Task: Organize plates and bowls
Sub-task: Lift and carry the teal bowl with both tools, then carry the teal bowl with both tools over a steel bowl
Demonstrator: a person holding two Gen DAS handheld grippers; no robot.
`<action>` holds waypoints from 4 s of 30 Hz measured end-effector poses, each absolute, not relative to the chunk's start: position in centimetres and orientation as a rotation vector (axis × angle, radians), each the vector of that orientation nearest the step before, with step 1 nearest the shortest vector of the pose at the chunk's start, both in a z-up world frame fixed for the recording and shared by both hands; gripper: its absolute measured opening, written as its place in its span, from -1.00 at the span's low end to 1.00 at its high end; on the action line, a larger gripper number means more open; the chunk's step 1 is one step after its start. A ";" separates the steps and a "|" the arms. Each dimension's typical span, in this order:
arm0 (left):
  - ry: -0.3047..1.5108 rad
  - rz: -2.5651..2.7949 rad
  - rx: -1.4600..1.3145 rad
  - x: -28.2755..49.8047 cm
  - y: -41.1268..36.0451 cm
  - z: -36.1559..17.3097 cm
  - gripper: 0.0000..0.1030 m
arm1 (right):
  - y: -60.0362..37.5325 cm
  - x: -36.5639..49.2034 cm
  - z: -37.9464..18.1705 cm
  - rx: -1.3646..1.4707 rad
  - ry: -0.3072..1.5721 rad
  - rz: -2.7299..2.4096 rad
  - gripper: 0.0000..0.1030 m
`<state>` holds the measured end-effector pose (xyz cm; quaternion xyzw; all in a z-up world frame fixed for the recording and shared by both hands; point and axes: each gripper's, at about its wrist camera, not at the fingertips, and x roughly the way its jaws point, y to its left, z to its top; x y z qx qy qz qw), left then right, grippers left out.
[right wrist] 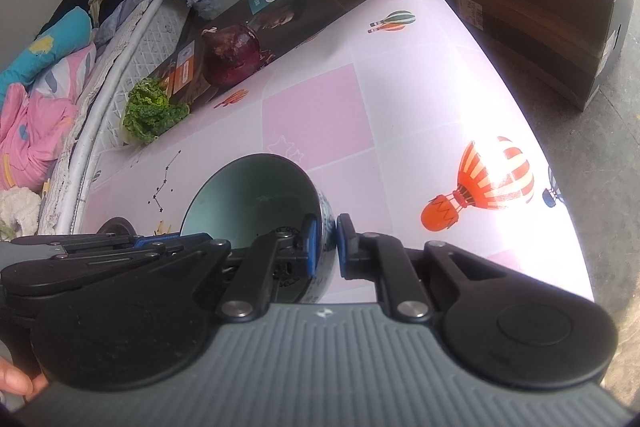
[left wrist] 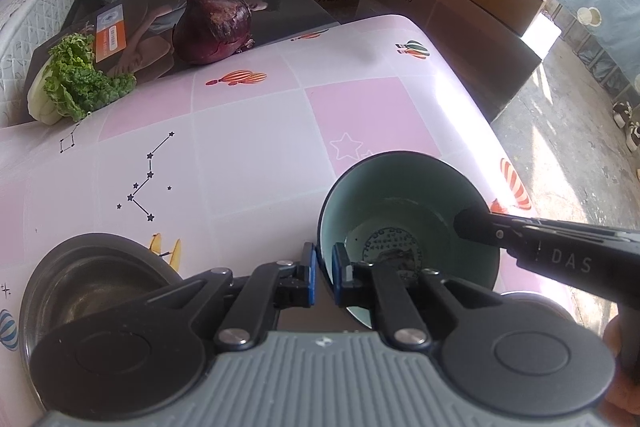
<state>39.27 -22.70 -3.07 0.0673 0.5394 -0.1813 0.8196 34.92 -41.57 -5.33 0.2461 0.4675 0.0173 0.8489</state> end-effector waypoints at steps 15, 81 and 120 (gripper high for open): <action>1.139 -0.393 0.102 39.2 -21.9 -2.3 -0.87 | -41.3 34.9 -4.5 0.488 0.972 0.025 -0.82; 1.221 -0.351 0.029 39.8 -22.8 -5.0 -0.71 | -44.6 34.5 -6.6 0.609 0.962 0.210 -0.71; 1.172 -0.324 0.015 39.5 -22.5 -3.3 -0.70 | -43.5 35.2 -4.6 0.586 0.944 0.165 -0.72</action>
